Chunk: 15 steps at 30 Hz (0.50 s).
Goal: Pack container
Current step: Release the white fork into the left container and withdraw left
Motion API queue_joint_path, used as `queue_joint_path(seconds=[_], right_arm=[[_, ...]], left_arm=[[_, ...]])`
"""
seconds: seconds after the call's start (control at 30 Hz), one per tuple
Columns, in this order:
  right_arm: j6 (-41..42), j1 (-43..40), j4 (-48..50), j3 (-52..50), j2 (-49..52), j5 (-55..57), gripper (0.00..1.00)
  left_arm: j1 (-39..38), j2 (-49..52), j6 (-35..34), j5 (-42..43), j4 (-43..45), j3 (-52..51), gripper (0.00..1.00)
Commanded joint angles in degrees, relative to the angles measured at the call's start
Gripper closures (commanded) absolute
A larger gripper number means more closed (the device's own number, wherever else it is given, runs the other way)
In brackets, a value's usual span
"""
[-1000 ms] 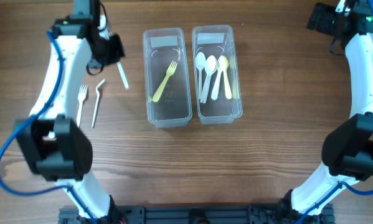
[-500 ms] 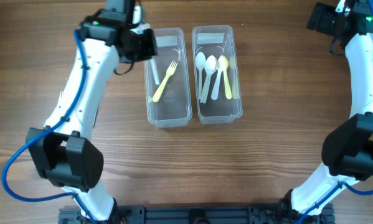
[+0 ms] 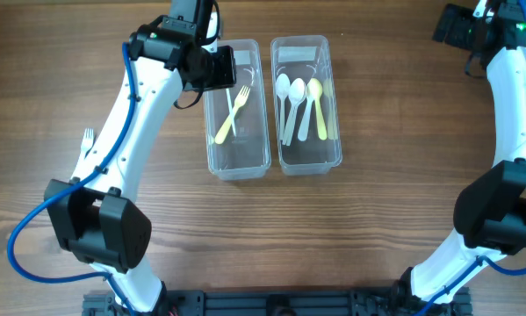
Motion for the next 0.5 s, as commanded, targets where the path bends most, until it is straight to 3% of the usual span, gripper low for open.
queue_joint_path(seconds=[0.0, 0.1, 0.27, 0.3, 0.33, 0.47], right_arm=[[-0.2, 0.3, 0.3, 0.2, -0.7, 0.6, 0.0], [-0.2, 0.3, 0.3, 0.2, -0.7, 0.6, 0.0], [-0.1, 0.3, 0.3, 0.2, -0.7, 0.6, 0.0], [-0.2, 0.3, 0.3, 0.2, -0.7, 0.6, 0.0], [-0.2, 0.3, 0.3, 0.2, -0.7, 0.6, 0.0], [-0.2, 0.3, 0.3, 0.2, -0.7, 0.6, 0.0]], left_arm=[[-0.6, 1.1, -0.3, -0.4, 0.0, -0.1, 0.38], [-0.4, 1.1, 0.2, -1.2, 0.1, -0.1, 0.37], [3.8, 0.0, 1.1, -10.4, -1.9, 0.6, 0.36], [4.9, -0.2, 2.8, -10.8, -3.0, 0.6, 0.33], [8.3, -0.3, 4.9, -12.3, -7.1, 0.6, 0.14], [12.7, -0.2, 4.9, -13.5, -11.8, 0.5, 0.14]])
